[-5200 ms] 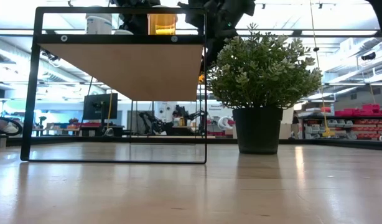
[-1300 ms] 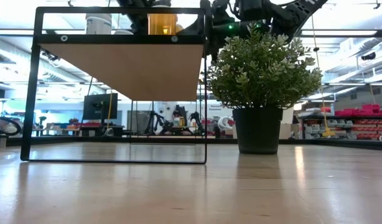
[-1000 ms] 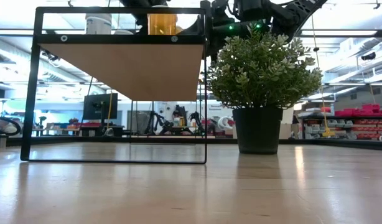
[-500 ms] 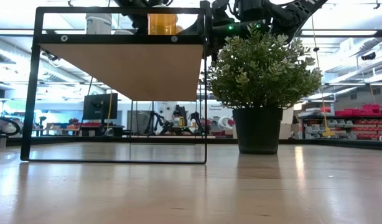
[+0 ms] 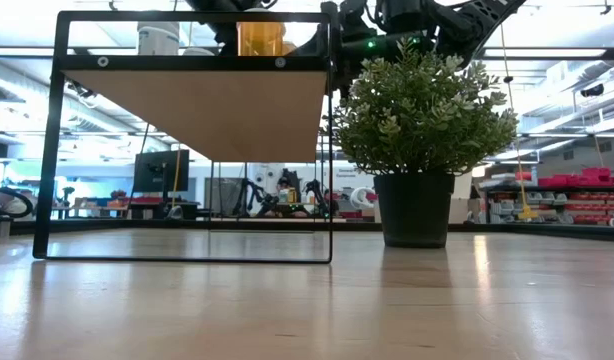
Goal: Pick and place medicine bottles onto shelf by color
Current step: Put the orange pill bottle on the shelf aligned with the other orange pill bottle, then return to Home Position
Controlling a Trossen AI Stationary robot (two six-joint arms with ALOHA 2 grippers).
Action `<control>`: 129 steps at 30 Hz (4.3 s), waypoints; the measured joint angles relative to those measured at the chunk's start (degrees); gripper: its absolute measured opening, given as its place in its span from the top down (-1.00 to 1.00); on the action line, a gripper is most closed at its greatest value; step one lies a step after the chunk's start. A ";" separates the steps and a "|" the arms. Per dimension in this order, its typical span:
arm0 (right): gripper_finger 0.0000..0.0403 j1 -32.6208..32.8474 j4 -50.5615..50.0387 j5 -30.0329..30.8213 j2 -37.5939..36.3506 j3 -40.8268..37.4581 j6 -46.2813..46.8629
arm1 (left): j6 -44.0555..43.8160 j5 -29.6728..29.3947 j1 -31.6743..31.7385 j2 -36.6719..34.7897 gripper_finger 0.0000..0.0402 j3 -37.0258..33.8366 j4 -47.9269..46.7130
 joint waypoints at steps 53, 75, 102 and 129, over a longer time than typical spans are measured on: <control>0.00 -2.16 -7.82 -1.11 4.38 -0.07 -5.75 | 1.53 -2.68 3.20 -4.33 0.41 0.05 0.14; -0.23 -2.16 -7.74 -0.87 4.96 -0.07 -4.54 | 1.64 -2.68 3.19 -4.28 0.40 0.05 0.07; -0.38 -2.12 -10.54 -5.78 3.41 0.09 -2.58 | 1.65 -2.68 3.19 -4.28 0.39 0.03 -0.23; -0.58 -2.96 -12.92 -6.47 2.93 4.60 -4.68 | 2.20 -2.68 3.21 -4.27 0.30 0.03 -0.89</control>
